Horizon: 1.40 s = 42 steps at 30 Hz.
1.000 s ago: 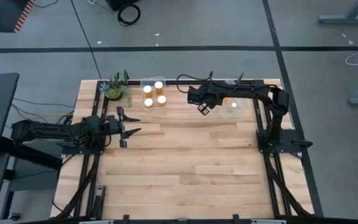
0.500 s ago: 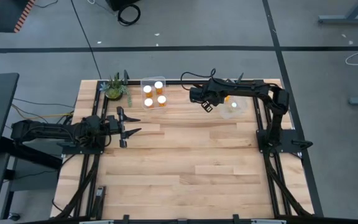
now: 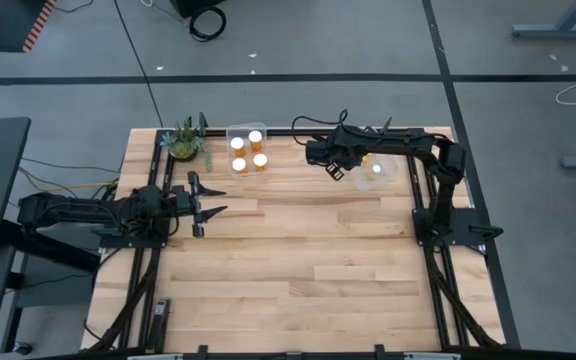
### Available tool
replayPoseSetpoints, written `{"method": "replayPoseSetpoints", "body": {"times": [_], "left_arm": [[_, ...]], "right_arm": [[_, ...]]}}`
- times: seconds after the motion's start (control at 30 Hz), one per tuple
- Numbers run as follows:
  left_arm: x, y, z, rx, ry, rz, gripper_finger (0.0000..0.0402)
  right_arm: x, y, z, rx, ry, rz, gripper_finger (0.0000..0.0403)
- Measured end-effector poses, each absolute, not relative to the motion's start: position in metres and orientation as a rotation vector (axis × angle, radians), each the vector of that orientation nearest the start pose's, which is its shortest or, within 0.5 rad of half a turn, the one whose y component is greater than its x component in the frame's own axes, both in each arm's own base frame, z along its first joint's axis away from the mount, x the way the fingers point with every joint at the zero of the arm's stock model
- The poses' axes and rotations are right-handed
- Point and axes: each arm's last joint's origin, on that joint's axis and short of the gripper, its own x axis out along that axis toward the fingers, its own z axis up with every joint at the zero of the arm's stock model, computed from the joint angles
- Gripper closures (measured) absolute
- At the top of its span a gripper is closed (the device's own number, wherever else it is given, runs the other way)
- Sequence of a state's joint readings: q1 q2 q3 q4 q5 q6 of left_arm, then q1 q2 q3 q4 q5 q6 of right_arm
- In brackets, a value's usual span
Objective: Pick and place medicine bottles into bin by pill shape (circle, oval)
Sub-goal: Put the small yellow pill bottle into the right transparent bin
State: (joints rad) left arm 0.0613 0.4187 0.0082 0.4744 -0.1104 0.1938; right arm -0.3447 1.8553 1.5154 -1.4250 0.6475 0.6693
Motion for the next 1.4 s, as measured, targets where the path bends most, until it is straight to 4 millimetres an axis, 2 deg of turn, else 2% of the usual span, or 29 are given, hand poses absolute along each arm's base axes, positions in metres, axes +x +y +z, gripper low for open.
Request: {"method": "replayPoseSetpoints", "body": {"times": [0.27,0.63,1.03,1.27,1.4], "left_arm": [[0.123,0.011,0.174,0.191,-0.047,0.177,0.0212],[0.123,0.011,0.174,0.191,-0.047,0.177,0.0212],[0.123,0.011,0.174,0.192,-0.047,0.178,0.0216],[0.123,0.011,0.174,0.192,-0.047,0.178,0.0213],[0.123,0.011,0.174,0.192,-0.047,0.177,0.0218]], "right_arm": [[0.303,-0.128,0.24,0.162,1.446,-1.27,0.0268],[0.291,-0.132,0.197,0.165,1.475,-1.273,0.0268],[0.284,-0.135,0.177,0.175,1.477,-1.255,0.0268],[0.282,-0.136,0.178,0.177,1.471,-1.248,0.0268],[0.279,-0.132,0.198,0.198,1.382,-1.244,0.0268]]}}
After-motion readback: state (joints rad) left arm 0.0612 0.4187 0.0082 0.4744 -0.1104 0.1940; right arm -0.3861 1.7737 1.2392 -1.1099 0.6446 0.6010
